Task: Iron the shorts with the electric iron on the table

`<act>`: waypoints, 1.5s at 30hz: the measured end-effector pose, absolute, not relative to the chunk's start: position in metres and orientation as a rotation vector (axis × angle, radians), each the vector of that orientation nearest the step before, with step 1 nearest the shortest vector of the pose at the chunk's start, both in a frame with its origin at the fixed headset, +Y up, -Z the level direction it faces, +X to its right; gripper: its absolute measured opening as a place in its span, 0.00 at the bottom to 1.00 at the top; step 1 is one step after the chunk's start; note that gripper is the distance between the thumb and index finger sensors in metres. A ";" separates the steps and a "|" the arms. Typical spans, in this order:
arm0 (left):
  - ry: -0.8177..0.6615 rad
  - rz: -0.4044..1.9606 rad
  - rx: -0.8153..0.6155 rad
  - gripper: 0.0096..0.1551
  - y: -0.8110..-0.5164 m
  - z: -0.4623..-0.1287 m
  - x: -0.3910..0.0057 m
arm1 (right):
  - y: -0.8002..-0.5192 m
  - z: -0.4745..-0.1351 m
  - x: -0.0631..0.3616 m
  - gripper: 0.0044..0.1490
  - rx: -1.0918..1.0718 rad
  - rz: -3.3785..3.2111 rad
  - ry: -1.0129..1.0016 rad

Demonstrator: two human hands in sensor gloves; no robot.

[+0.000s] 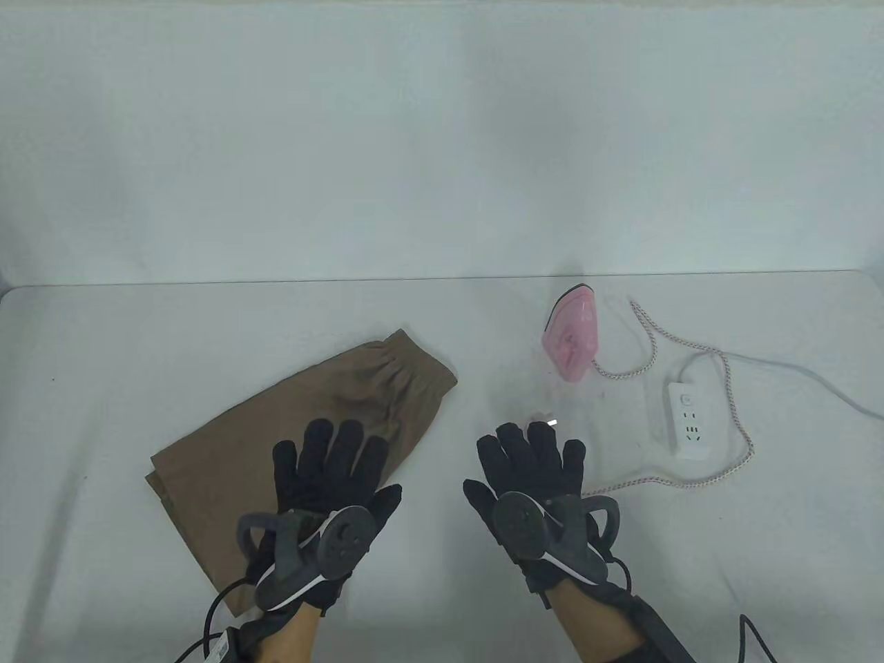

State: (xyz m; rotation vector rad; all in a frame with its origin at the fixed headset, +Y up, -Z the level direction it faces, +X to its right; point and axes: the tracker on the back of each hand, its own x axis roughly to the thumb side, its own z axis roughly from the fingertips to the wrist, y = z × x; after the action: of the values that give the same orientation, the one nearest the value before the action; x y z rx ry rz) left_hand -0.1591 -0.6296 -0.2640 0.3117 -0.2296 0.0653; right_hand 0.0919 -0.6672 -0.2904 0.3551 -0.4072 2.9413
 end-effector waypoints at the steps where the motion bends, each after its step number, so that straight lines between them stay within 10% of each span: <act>1: -0.230 0.065 0.310 0.38 -0.630 -0.264 -0.159 | -0.667 -0.290 0.092 0.42 0.356 2.942 -0.409; 25: -0.252 0.161 0.204 0.37 -0.626 -0.269 -0.168 | -0.672 -0.314 0.131 0.40 0.214 2.848 0.071; 45: -0.257 0.237 0.154 0.37 -0.624 -0.274 -0.179 | -0.743 -0.434 0.142 0.53 -0.454 2.894 0.538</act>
State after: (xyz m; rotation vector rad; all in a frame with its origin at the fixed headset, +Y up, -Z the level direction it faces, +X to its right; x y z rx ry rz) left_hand -0.1788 -0.6238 -0.2741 0.1539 -0.2573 0.2371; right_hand 0.1424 -0.7433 -0.4336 -0.4540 0.5375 2.8941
